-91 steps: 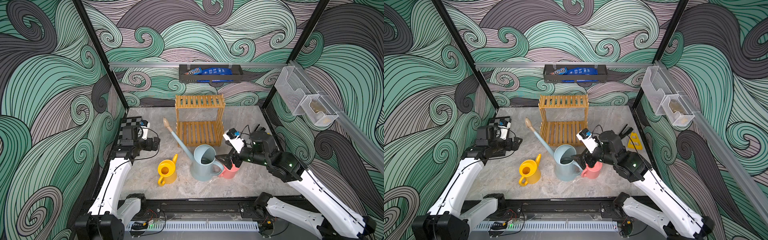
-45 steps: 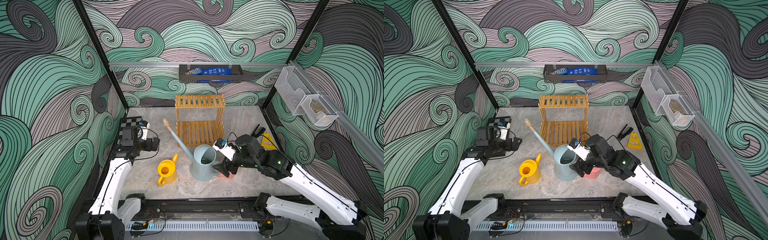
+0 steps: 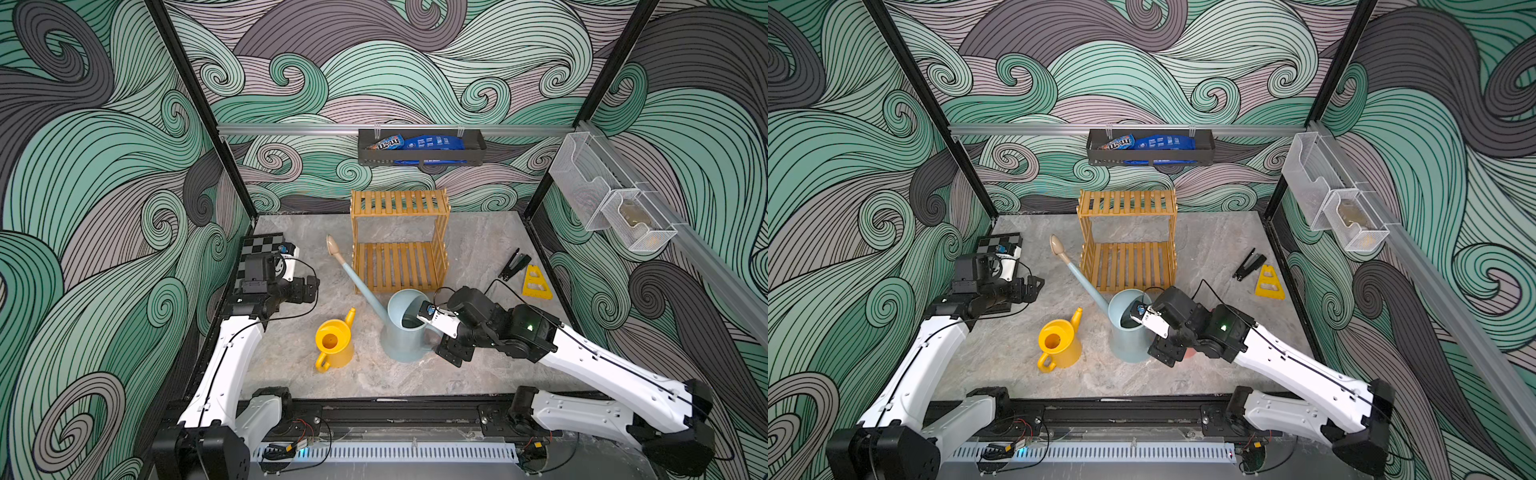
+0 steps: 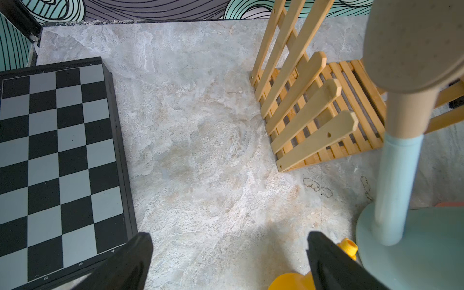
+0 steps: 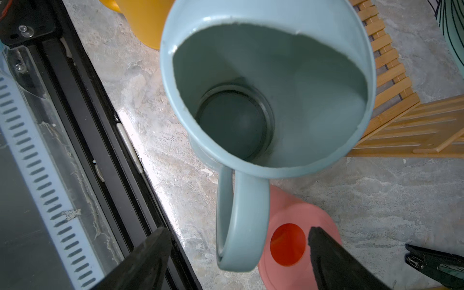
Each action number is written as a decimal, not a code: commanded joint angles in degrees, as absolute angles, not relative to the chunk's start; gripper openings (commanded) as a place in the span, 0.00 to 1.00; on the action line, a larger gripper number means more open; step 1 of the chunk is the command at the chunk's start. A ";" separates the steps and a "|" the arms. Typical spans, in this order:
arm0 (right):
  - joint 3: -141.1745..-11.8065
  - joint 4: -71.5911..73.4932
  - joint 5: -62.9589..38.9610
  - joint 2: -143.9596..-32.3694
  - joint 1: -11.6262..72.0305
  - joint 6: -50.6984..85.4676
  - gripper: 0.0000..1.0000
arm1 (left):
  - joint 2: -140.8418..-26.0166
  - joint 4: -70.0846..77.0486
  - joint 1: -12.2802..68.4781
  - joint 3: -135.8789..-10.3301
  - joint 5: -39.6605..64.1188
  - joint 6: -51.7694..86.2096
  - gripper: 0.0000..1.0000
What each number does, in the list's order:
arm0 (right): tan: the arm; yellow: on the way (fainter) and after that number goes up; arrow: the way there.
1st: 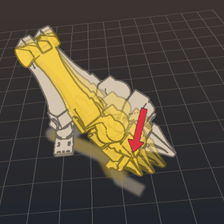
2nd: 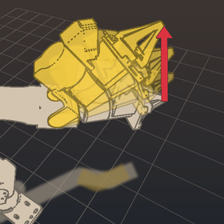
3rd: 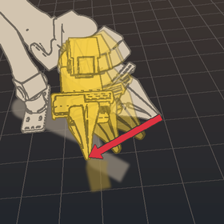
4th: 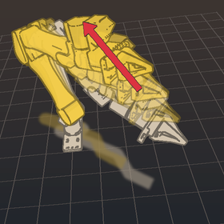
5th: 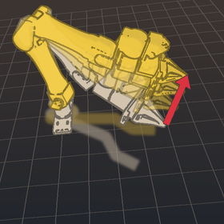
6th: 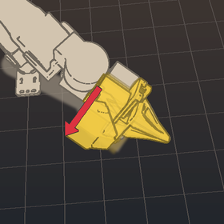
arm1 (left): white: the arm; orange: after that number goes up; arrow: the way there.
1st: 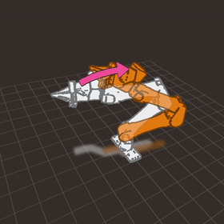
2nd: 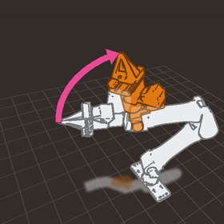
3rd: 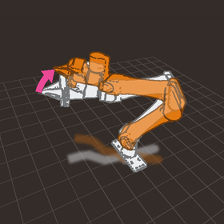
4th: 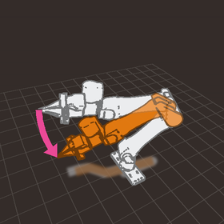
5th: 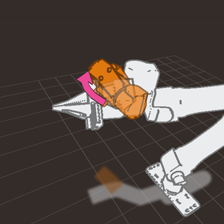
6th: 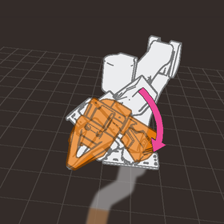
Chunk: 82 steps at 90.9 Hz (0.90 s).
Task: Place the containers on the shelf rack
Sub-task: Pick up the spray bottle from the center of the board.
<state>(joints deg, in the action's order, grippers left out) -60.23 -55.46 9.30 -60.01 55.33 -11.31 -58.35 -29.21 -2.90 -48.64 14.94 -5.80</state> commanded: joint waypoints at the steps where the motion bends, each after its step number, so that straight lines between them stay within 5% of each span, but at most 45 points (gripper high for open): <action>1: -59.49 -54.23 11.51 -60.23 55.71 -11.14 0.85 | -58.52 -28.17 -3.25 -48.48 16.00 -6.33 0.99; 82: -61.95 -51.02 11.88 -62.92 54.83 -9.95 0.29 | -58.45 -27.95 -3.12 -48.38 16.00 -6.07 0.99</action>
<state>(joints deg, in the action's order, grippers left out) -59.44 -51.64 13.23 -62.81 55.00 -11.07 -58.39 -28.71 -2.90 -48.49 14.94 -5.80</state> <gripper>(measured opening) 0.315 0.989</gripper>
